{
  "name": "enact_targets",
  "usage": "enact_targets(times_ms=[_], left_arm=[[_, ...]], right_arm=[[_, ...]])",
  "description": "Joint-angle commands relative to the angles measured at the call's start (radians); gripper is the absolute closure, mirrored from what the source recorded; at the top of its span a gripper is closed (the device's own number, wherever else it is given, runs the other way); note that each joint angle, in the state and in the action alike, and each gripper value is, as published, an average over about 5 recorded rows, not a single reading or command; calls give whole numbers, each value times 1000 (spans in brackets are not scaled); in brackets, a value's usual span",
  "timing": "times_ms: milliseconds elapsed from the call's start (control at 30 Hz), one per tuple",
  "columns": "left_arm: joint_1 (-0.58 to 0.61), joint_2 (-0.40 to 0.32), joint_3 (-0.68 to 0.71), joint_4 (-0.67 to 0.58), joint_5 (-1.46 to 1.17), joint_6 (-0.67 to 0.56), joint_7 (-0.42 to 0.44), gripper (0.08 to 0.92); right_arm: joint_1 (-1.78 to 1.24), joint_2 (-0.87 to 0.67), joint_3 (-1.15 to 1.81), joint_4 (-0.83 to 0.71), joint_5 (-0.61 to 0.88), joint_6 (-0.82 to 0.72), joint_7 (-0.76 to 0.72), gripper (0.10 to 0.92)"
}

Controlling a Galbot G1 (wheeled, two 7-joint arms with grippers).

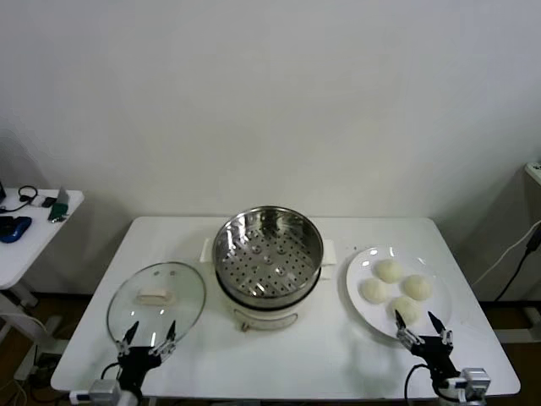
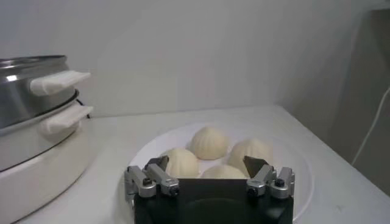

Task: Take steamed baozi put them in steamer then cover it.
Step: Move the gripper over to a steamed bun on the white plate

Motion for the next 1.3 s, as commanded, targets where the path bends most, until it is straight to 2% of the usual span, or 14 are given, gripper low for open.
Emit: enact_targets(times_ms=[33,200,267,400,500,633,800,1000,1300], left_arm=[[1,2,0,-5,0,1,0,177],[-4,10,4,-10,1,3,0,177],[-6,13,8,-10,1,1,0,177],[-10,13,16,-12,0,-2,1,177],[-12,13,22,-14,0,-6,1,177],[-11,12,30,-19,0,-11,2,177],[-4,11,33,-22,1,-20,3,177],[0,11,34,-25,2,-24,4,177],[4,9,33,-23,1,-34,5,177]], right_arm=[[123,-110,17,-1,-7,-171,-3,203],[398,-348,-69,-59,6,-355,-37,203],[541,-452,-156,-133,1,-375,-128,203],[888,-644,-475,-318,-63,-382,-417,203],[1217,-711,-811,-463,-197,-312,-671,203],[1691,-699,-1285,-644,-373,-129,-1011,203],[2079,-594,-1728,-786,-419,50,-1265,202],[2258,-478,-2009,-844,-367,49,-1343,203],[2043,-416,-1912,-880,-310,-52,-1278,203]])
